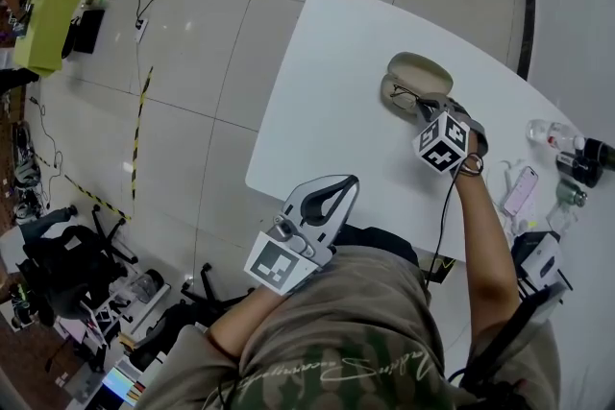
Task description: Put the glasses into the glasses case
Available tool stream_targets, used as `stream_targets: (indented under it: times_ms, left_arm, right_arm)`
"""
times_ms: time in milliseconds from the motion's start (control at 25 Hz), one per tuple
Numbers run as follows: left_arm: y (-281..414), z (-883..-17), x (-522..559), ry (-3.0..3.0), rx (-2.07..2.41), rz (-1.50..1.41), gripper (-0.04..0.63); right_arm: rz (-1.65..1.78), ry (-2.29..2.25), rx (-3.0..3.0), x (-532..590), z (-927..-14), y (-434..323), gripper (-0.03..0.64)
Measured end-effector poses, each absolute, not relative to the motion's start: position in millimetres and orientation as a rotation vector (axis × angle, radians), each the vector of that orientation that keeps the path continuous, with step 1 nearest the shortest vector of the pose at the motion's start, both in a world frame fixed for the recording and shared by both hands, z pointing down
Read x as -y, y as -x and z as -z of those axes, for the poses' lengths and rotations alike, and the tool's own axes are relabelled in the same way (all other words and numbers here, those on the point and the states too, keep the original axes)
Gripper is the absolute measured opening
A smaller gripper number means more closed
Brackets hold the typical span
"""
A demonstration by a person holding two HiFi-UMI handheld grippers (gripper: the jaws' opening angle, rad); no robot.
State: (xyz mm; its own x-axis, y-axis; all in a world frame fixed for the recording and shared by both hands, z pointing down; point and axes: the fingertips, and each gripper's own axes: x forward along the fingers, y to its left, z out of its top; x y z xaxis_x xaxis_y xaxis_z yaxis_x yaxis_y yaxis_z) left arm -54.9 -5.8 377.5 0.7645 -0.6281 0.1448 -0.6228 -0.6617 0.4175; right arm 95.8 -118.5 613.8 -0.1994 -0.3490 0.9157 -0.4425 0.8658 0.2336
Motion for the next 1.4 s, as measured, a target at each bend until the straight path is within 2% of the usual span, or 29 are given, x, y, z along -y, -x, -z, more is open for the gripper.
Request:
stream_targets:
  times_ms: [1400]
  left_arm:
    - [54, -380, 12, -2.491, 0.954, 0.023, 0.000]
  right_arm:
    - [-0.114, -0.558, 1.807, 123, -635, -92, 0.020]
